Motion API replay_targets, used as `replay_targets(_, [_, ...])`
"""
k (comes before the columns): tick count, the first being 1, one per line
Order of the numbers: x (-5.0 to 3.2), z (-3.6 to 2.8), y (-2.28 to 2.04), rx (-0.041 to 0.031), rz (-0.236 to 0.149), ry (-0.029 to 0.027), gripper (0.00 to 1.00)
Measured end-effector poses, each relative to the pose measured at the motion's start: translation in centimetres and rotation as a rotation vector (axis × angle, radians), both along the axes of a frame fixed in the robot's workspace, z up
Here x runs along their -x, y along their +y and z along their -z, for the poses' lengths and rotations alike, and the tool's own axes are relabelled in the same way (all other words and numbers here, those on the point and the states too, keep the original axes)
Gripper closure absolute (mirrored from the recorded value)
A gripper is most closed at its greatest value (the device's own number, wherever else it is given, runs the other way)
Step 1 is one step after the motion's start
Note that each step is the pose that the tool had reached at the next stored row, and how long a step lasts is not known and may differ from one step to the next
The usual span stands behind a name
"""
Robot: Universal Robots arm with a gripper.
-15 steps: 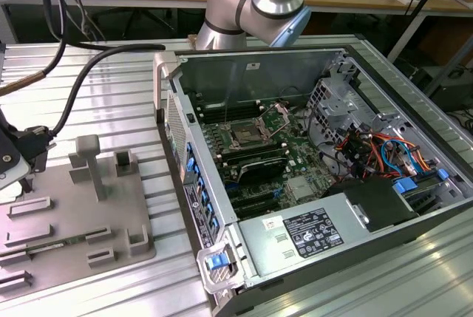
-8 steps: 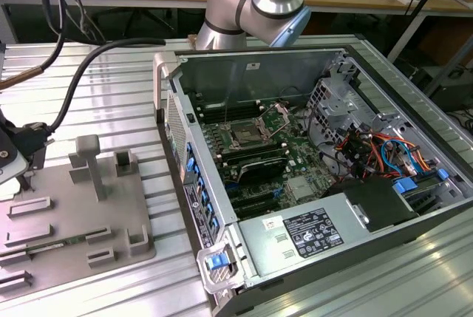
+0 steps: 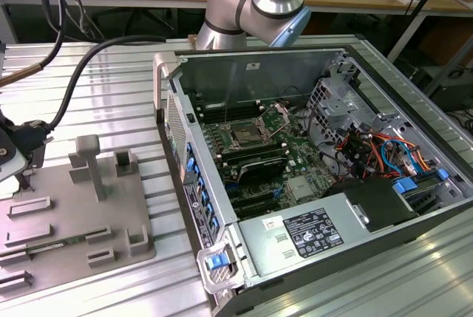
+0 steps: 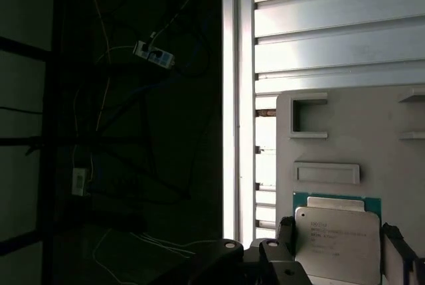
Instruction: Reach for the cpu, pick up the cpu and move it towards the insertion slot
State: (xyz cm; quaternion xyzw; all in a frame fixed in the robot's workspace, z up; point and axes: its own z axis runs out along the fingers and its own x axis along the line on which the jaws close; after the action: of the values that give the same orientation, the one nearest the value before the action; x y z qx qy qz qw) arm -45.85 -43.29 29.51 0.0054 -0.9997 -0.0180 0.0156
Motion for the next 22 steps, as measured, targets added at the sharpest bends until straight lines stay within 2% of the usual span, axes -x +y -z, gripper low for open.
replay_targets(6, [0.00,-0.25,0.00,0.0001,0.000,0.0001,0.45])
replay_targets(12, [0.00,-0.99,0.00,0.0001,0.000,0.0001,0.45])
replay_targets(19, [0.00,-2.37,-0.01,0.0000,0.000,0.0000,0.45])
replay_targets(22, [0.00,-3.33,-0.01,0.0001,0.000,0.0001,0.45])
